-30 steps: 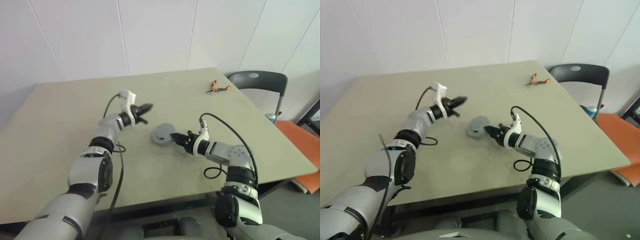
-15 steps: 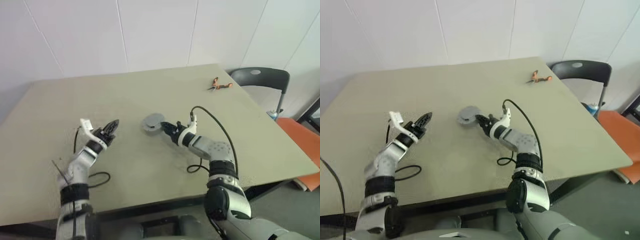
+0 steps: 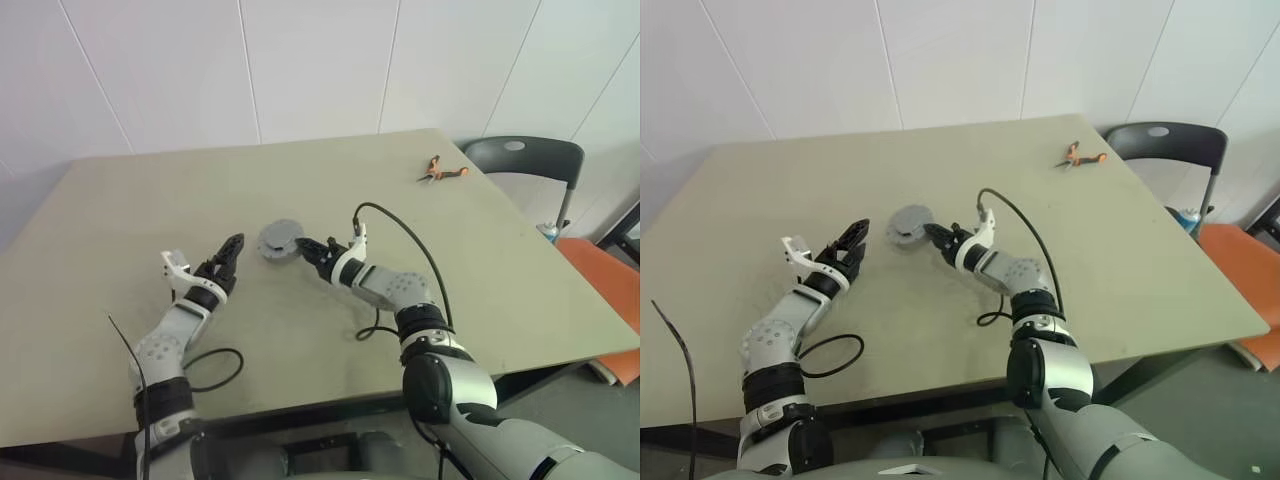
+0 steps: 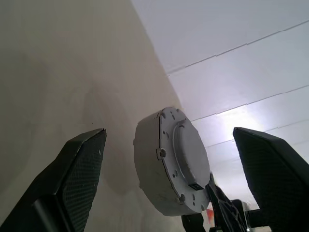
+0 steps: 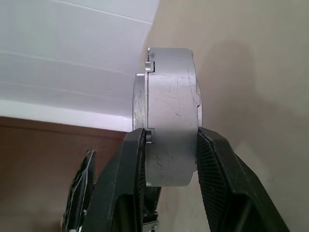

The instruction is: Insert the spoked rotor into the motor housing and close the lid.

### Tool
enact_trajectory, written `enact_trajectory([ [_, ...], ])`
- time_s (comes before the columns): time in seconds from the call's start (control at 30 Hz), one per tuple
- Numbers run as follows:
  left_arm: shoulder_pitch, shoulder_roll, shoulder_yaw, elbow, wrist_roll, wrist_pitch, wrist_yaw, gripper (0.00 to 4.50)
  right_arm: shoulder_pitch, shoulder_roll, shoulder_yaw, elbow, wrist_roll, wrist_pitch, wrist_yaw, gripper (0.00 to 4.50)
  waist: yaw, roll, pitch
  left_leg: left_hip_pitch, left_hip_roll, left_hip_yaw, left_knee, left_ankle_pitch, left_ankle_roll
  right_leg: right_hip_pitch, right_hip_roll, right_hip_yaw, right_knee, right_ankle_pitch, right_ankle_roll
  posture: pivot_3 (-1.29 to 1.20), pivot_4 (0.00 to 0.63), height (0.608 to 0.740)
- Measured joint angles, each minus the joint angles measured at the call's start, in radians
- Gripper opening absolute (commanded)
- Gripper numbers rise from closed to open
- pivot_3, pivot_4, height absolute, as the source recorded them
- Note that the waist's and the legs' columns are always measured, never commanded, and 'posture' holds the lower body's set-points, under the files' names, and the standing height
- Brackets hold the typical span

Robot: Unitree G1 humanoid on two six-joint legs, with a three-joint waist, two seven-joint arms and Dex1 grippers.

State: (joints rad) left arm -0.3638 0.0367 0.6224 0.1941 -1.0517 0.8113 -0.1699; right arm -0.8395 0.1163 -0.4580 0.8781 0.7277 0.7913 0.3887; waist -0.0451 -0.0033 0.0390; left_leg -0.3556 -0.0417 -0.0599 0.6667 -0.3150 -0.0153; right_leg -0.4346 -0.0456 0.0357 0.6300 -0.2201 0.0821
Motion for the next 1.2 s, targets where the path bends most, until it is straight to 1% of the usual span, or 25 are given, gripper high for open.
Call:
enact_trajectory([
  [0.1, -0.017, 0.012, 0.017, 0.018, -0.068, 0.045, 0.022, 4.48, 0.0, 0.0, 0.011, -0.002, 0.003, 0.008, 0.011, 1.17, -0.001, 0.0, 0.0, 0.0, 0.0, 0.0, 0.0, 0.0, 0.0, 0.0, 0.0, 0.0, 0.0, 0.0, 0.0, 0.0, 0.0, 0.74],
  [0.2, -0.035, 0.038, 0.019, 0.049, -0.096, 0.074, 0.036, 4.48, 0.0, 0.0, 0.022, -0.002, 0.003, 0.011, 0.022, 1.17, -0.001, 0.0, 0.0, 0.0, 0.0, 0.0, 0.0, 0.0, -0.001, 0.0, 0.0, 0.0, 0.0, 0.0, 0.0, 0.0, 0.0, 0.74],
  [0.43, -0.038, 0.08, 0.004, 0.114, -0.107, 0.127, 0.036, 4.48, 0.0, 0.0, 0.038, -0.012, 0.005, 0.029, 0.041, 1.17, -0.001, 0.0, 0.0, 0.0, 0.0, 0.0, 0.0, 0.001, -0.001, 0.0, 0.0, 0.0, 0.0, 0.0, 0.0, 0.0, 0.0, 0.74],
  [0.57, -0.038, 0.082, -0.026, 0.128, -0.107, 0.157, 0.018, 4.48, 0.0, 0.0, 0.054, -0.019, 0.005, 0.041, 0.056, 1.17, -0.001, 0.0, 0.0, 0.0, -0.001, 0.0, 0.0, 0.001, -0.002, 0.0, 0.0, 0.0, 0.0, 0.0, 0.0, 0.0, 0.0, 0.74],
  [0.8, -0.041, 0.081, -0.027, 0.156, -0.108, 0.156, -0.025, 4.48, 0.0, 0.0, 0.063, -0.03, 0.005, 0.054, 0.07, 1.17, -0.001, 0.0, 0.0, 0.0, 0.0, 0.0, 0.0, 0.001, -0.002, 0.0, 0.0, 0.0, 0.0, 0.0, -0.001, 0.0, 0.0, 0.74],
  [0.9, -0.066, 0.079, -0.03, 0.194, -0.107, 0.138, -0.062, 4.48, 0.0, 0.0, 0.063, -0.03, 0.005, 0.053, 0.07, 1.17, 0.0, 0.0, 0.0, 0.0, 0.0, 0.0, 0.0, 0.002, -0.003, 0.0, 0.0, 0.0, 0.0, 0.001, -0.001, 0.0, 0.0, 0.74],
  [1.0, -0.114, 0.075, -0.039, 0.254, -0.09, 0.095, -0.121, 3.87, 0.0, 0.0, 0.069, -0.029, 0.005, 0.053, 0.072, 1.17, 0.001, 0.0, 0.0, 0.0, -0.001, -0.001, 0.0, 0.002, -0.004, 0.0, 0.0, -0.001, 0.0, 0.001, -0.001, 0.0, 0.0, 0.74],
  [1.13, -0.148, 0.075, -0.055, 0.365, -0.035, 0.025, -0.229, 2.58, -0.001, -0.001, 0.064, -0.026, 0.005, 0.036, 0.074, 1.17, -0.003, 0.0, 0.0, 0.0, -0.001, 0.0, 0.0, 0.002, -0.004, 0.0, 0.0, -0.001, 0.0, 0.001, -0.001, 0.0, 0.0, 0.74],
  [1.17, -0.155, 0.077, -0.055, 0.384, -0.03, 0.015, -0.258, 2.35, -0.001, -0.001, 0.054, -0.021, 0.007, 0.035, 0.075, 1.17, -0.003, 0.0, 0.0, 0.0, -0.001, 0.0, 0.0, 0.002, -0.004, 0.0, 0.0, -0.001, 0.0, 0.001, -0.001, 0.0, 0.0, 0.74],
  [1.2, -0.162, 0.078, -0.055, 0.402, -0.025, 0.006, -0.282, 2.25, -0.001, -0.001, 0.05, -0.018, 0.012, 0.033, 0.079, 1.17, -0.002, 0.0, 0.0, 0.0, -0.001, -0.001, 0.0, 0.002, -0.004, 0.0, 0.0, -0.001, 0.0, 0.001, -0.001, 0.0, 0.0, 0.74],
])
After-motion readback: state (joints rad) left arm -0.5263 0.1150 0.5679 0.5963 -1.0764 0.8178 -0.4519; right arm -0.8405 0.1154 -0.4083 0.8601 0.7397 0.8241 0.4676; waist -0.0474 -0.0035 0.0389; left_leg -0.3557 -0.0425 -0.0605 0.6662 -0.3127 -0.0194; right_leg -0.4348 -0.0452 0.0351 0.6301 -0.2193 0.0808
